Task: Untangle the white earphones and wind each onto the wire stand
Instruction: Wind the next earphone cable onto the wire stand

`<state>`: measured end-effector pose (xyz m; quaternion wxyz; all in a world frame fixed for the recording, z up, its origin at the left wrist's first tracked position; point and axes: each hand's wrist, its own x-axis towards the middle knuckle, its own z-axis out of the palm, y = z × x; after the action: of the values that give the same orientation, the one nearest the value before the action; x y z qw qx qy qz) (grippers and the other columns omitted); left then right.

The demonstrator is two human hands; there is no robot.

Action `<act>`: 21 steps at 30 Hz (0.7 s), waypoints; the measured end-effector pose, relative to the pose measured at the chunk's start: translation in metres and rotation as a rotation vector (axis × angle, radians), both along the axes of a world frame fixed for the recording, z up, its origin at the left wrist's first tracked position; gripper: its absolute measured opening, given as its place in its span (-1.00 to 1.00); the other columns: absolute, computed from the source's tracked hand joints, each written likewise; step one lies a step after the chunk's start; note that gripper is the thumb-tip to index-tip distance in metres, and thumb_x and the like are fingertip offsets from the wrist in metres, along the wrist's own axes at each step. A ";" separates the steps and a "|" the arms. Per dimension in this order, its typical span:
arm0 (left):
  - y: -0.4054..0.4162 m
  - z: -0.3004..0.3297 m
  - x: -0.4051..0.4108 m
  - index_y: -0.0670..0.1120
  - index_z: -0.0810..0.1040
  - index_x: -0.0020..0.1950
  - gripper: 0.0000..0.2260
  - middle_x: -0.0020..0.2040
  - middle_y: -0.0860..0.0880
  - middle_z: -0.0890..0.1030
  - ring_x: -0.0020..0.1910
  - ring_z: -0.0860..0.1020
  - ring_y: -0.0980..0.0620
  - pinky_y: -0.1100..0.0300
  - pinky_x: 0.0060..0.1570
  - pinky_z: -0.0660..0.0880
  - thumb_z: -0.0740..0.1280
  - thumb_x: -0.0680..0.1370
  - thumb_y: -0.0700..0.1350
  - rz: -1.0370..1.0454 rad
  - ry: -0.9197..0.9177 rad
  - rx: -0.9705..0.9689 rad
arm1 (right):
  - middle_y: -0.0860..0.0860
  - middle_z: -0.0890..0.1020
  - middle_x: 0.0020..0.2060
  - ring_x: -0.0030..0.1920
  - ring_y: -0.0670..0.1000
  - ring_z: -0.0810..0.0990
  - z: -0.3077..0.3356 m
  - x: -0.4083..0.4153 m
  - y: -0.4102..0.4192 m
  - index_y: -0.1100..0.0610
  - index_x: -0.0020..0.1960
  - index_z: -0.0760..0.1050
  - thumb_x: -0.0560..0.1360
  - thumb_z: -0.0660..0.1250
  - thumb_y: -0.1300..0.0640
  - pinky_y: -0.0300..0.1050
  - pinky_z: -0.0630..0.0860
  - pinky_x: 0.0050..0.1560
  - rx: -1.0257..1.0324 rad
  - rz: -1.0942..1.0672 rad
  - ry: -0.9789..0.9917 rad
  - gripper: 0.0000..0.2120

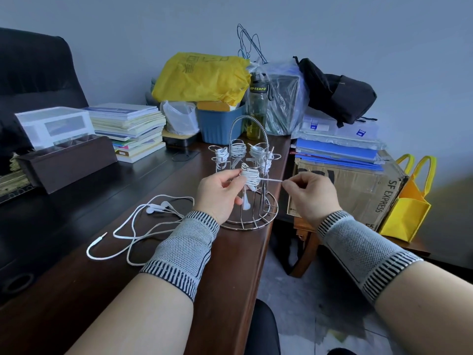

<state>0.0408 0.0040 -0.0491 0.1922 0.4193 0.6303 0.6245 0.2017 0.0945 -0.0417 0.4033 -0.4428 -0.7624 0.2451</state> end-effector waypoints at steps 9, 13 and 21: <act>0.005 -0.001 0.005 0.17 0.59 -0.10 -0.91 -0.42 0.17 0.62 -0.50 0.54 0.18 0.27 -0.38 0.39 0.43 0.51 -0.03 0.067 0.028 0.025 | 0.05 0.57 -0.28 -0.25 0.10 0.56 0.065 -0.020 -0.017 0.18 -0.14 0.49 0.56 0.24 0.13 -0.02 0.56 -0.18 0.574 0.010 -0.523 -0.84; 0.005 -0.002 0.000 0.06 0.61 0.04 -0.89 -0.29 0.02 0.67 -0.51 0.51 0.18 0.31 -0.38 0.45 0.43 0.52 -0.06 0.080 -0.012 0.044 | 0.05 0.44 -0.41 -0.29 0.15 0.54 0.090 -0.043 -0.023 0.14 -0.32 0.33 0.53 0.23 0.21 -0.03 0.55 -0.21 0.547 -0.011 -0.784 -0.75; 0.005 0.000 0.000 -0.09 0.67 0.05 -0.86 -0.29 0.04 0.64 -0.56 0.48 0.23 0.41 -0.42 0.41 0.41 0.54 -0.09 0.109 -0.003 0.030 | 0.06 0.34 -0.43 -0.24 0.18 0.50 0.102 -0.070 -0.039 0.14 -0.36 0.20 0.52 0.28 0.21 -0.05 0.45 -0.21 0.521 0.017 -0.801 -0.65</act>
<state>0.0412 0.0095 -0.0495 0.1528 0.3862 0.6425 0.6440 0.1316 0.0560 0.0601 0.1734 -0.3803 -0.8974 -0.1411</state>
